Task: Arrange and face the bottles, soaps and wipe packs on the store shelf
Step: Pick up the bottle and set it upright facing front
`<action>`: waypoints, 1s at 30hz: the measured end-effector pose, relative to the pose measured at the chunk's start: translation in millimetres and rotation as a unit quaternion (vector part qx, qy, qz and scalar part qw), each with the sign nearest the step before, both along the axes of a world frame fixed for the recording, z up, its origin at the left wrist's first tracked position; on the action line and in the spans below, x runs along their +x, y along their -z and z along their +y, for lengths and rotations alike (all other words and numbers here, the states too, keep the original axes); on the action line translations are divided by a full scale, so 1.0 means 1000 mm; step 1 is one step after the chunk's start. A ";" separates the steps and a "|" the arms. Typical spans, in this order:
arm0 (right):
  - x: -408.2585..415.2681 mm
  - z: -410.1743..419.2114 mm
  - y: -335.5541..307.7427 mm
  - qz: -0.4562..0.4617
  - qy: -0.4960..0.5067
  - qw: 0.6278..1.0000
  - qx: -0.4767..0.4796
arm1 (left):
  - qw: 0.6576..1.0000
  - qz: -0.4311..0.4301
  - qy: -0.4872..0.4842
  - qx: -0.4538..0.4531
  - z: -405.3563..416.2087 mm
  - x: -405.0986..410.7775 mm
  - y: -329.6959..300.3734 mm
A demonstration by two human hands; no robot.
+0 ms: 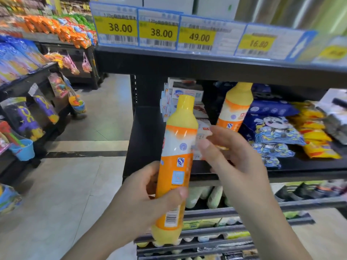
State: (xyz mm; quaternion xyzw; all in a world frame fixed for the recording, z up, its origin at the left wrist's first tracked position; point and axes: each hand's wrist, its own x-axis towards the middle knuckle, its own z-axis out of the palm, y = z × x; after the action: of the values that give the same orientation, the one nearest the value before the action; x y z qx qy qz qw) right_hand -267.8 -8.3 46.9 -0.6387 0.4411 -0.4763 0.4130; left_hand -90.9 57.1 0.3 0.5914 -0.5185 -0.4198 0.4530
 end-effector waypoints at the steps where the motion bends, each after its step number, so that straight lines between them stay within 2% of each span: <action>1: -0.008 -0.005 -0.004 0.000 0.054 0.998 -0.033 | 1.000 0.001 -0.011 0.003 -0.001 -0.004 0.000; 3: -0.022 -0.021 -0.011 0.025 0.138 0.986 -0.095 | 1.000 0.011 -0.027 0.004 -0.005 -0.010 0.000; 5: -0.032 -0.041 -0.017 0.086 0.167 0.975 -0.121 | 0.999 0.016 -0.036 0.005 -0.008 -0.016 0.000; 7: -0.036 -0.060 -0.022 0.141 0.168 0.967 -0.128 | 0.999 0.018 -0.045 0.006 -0.012 -0.020 -0.002; 15: -0.030 -0.098 -0.027 0.225 0.125 0.963 -0.080 | 0.996 0.008 -0.087 0.001 -0.021 -0.027 -0.004; 21: -0.029 -0.100 -0.030 0.241 0.150 0.955 -0.086 | 0.997 0.017 -0.081 -0.007 -0.028 -0.017 0.000; 30: -0.014 -0.090 -0.030 0.261 0.201 0.943 -0.050 | 1.000 0.021 -0.013 0.001 -0.037 0.009 -0.004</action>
State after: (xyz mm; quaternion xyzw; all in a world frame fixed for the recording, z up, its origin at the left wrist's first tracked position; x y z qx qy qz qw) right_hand -282.1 -97.9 76.9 -0.6584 0.6281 -0.3875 0.1473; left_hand -81.5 20.5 4.1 0.5893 -0.5009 -0.4268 0.4688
